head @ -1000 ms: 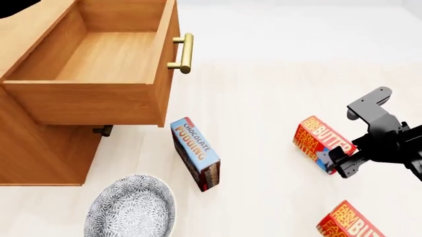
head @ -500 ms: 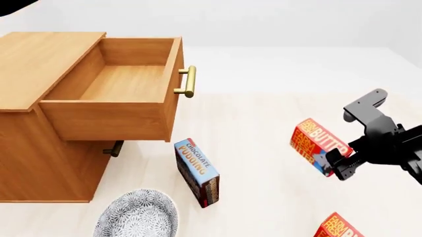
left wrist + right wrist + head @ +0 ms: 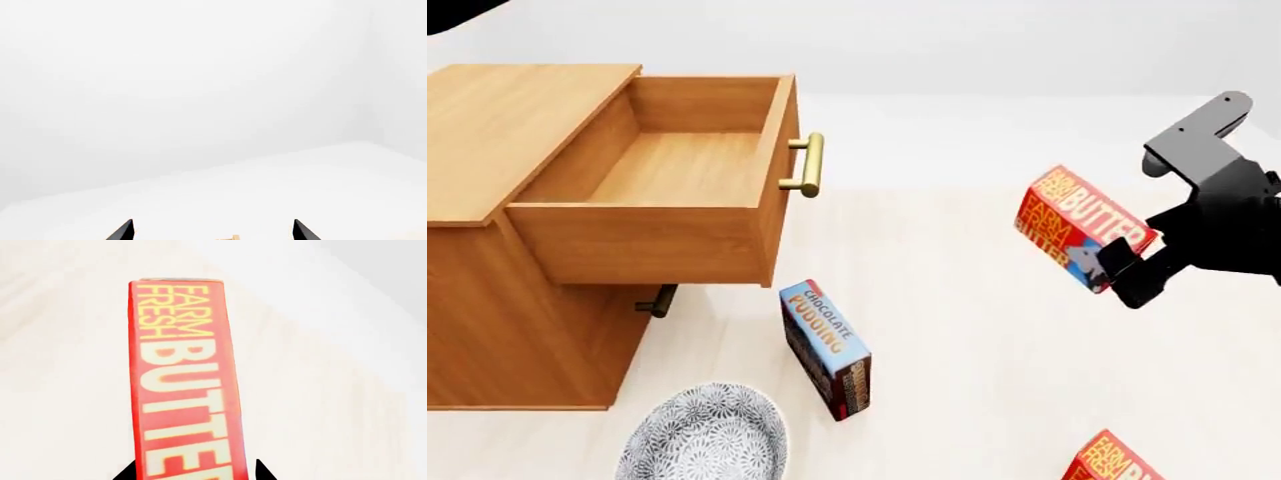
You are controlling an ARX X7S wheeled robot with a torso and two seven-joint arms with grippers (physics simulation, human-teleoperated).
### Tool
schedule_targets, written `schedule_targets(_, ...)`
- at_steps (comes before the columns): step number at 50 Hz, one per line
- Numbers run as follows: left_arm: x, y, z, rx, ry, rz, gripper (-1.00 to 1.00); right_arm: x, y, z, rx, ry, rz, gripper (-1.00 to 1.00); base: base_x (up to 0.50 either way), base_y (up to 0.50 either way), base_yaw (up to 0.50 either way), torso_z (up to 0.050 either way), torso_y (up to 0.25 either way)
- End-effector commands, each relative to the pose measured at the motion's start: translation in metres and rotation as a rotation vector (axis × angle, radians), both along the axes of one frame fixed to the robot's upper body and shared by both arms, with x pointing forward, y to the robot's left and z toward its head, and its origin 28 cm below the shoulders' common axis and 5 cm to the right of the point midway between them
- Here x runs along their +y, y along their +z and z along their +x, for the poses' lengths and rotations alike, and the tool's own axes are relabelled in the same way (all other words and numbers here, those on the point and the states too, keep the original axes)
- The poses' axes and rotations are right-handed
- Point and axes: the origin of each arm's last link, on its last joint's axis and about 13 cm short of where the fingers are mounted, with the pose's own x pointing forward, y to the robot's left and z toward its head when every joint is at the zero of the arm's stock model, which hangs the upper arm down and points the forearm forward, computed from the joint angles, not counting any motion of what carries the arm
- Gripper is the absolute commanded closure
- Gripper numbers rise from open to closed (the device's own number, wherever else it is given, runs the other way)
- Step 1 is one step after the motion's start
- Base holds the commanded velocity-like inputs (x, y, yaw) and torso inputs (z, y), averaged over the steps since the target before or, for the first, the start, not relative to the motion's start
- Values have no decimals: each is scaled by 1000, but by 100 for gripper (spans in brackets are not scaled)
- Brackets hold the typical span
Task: Put the butter at the front in the top drawer of the cabinet and close it.
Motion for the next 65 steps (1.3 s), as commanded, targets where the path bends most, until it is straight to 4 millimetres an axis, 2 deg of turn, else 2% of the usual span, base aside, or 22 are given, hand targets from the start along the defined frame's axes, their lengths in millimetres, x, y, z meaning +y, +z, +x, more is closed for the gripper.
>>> schedule_targets(1,1,1,2,-68,-110,82,-100,10,46,-19,-178,48,-96,100,0,0,0,0,0)
schedule_targets(13,2,3,5,-143,-199,249,-100,21,71,-44,-288,118,-246,100,0,0,0,0,0)
schedule_targets(23,3,6,6,-186,-286,402,-100,29,88,-54,-366,186,-423,100,0,0,0,0,2)
schedule_targets(41,3,11,9,-215,-464,653,-100,33,105,-60,-549,243,-722,100,0,0,0,0,1)
schedule_targets(62,3,15,11,-271,-547,878,-100,39,126,-62,-761,235,-866,100,0,0,0,0,1)
schedule_targets(63,19,-14,1,-243,-511,861,-100,40,126,-62,-768,240,-873,100,0,0,0,0,0)
schedule_targets(64,26,-42,-13,-237,-497,862,-100,41,126,-63,-774,249,-876,100,0,0,0,0,0)
schedule_targets(65,20,-61,-29,-268,-539,891,-100,42,125,-63,-782,259,-880,100,0,0,0,0,0)
